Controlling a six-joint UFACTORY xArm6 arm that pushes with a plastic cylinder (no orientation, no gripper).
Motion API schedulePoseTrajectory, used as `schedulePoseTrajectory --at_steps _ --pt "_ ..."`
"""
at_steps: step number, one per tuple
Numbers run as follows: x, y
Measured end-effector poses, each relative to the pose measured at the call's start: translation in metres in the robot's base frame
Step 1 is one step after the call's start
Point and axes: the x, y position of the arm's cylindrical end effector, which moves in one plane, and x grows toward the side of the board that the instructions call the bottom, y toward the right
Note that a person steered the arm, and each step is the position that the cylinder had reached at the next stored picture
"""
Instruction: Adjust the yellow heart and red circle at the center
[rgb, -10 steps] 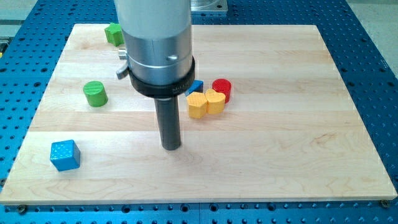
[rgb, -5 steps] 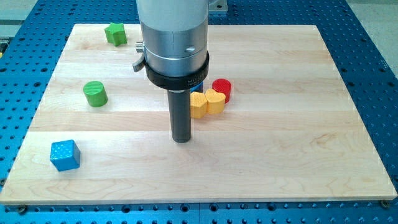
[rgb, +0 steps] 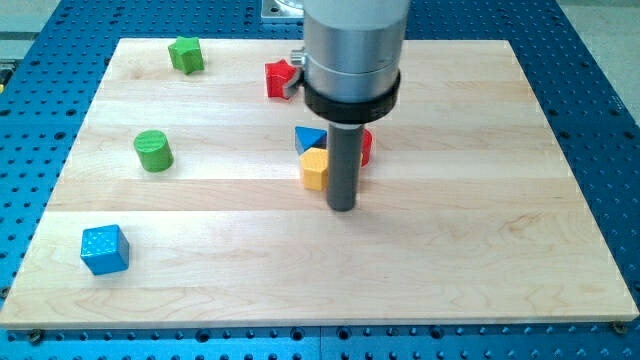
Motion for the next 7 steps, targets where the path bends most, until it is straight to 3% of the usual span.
schedulePoseTrajectory --at_steps 1,2,3,4,6,7 --pt "-0.022 0.007" --pt "-0.018 0.024" --pt "-0.054 0.059" --pt "-0.072 0.053" --pt "-0.067 0.039" --pt "-0.09 0.046"
